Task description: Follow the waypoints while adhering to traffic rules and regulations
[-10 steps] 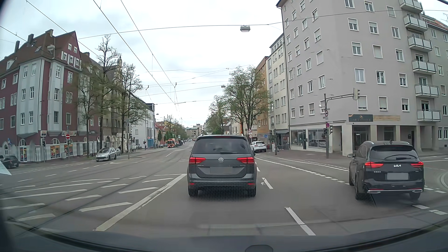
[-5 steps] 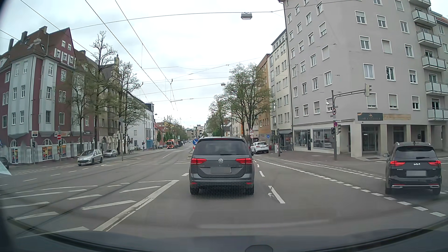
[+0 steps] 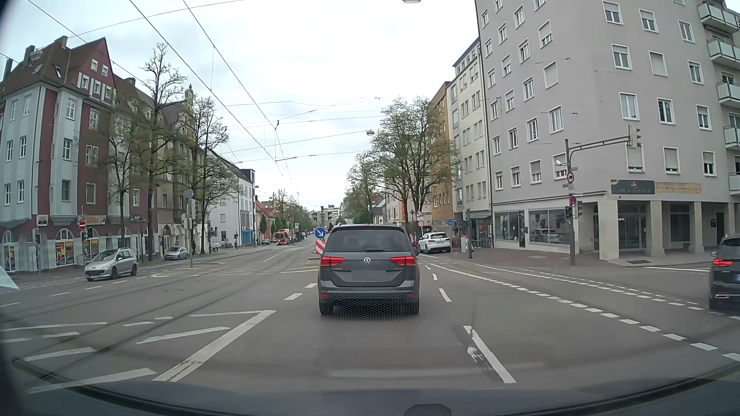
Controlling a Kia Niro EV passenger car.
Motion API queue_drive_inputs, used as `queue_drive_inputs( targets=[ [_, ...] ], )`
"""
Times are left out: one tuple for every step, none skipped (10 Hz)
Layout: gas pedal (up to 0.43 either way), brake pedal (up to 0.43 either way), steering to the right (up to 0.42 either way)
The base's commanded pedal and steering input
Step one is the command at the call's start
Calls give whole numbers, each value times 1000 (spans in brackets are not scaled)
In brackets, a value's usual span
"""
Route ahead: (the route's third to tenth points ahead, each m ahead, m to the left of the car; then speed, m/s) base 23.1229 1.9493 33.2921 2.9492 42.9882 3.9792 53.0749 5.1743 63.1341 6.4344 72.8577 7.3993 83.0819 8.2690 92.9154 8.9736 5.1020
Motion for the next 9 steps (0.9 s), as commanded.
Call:
queue_drive_inputs(
  targets=[
    [157,0,-23],
    [157,0,-21],
    [157,0,-18],
    [157,0,-15],
    [169,0,-15],
    [189,0,-15],
    [197,0,-14],
    [197,0,-14],
    [197,0,-15]
  ],
)
